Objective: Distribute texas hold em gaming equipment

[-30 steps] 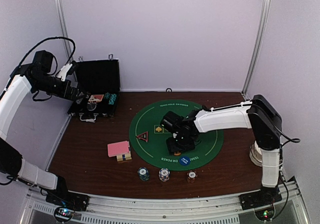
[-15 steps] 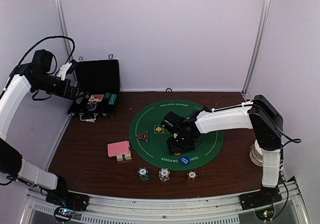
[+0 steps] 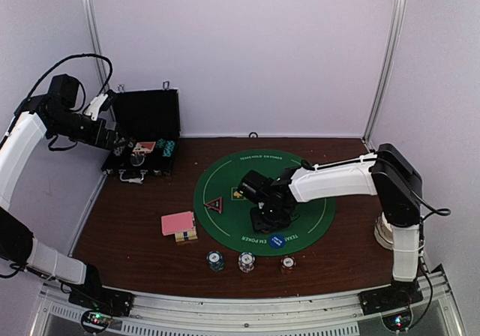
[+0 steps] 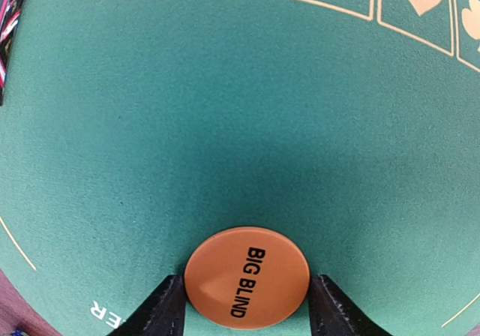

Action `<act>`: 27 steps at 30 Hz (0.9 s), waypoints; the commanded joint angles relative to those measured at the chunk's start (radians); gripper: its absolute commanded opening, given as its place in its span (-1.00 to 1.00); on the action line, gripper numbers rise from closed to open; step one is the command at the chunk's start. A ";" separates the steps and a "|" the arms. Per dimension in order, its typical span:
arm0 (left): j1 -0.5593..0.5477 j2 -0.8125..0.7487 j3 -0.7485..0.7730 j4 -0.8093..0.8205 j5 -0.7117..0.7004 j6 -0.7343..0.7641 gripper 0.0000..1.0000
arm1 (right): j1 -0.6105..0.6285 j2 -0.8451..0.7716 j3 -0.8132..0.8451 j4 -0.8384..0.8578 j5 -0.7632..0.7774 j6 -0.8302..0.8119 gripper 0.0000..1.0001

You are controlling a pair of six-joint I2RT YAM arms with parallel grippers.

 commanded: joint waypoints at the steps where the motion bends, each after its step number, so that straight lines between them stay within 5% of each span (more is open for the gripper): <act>1: 0.007 -0.017 0.026 0.002 0.002 0.011 0.95 | 0.004 0.050 0.056 -0.095 0.046 0.017 0.07; 18: 0.007 -0.010 0.056 -0.023 -0.031 0.022 0.95 | -0.122 0.184 0.297 -0.088 0.122 -0.113 -0.19; 27: 0.007 -0.005 0.062 -0.035 -0.038 0.025 0.95 | -0.234 0.353 0.577 -0.113 0.099 -0.186 -0.20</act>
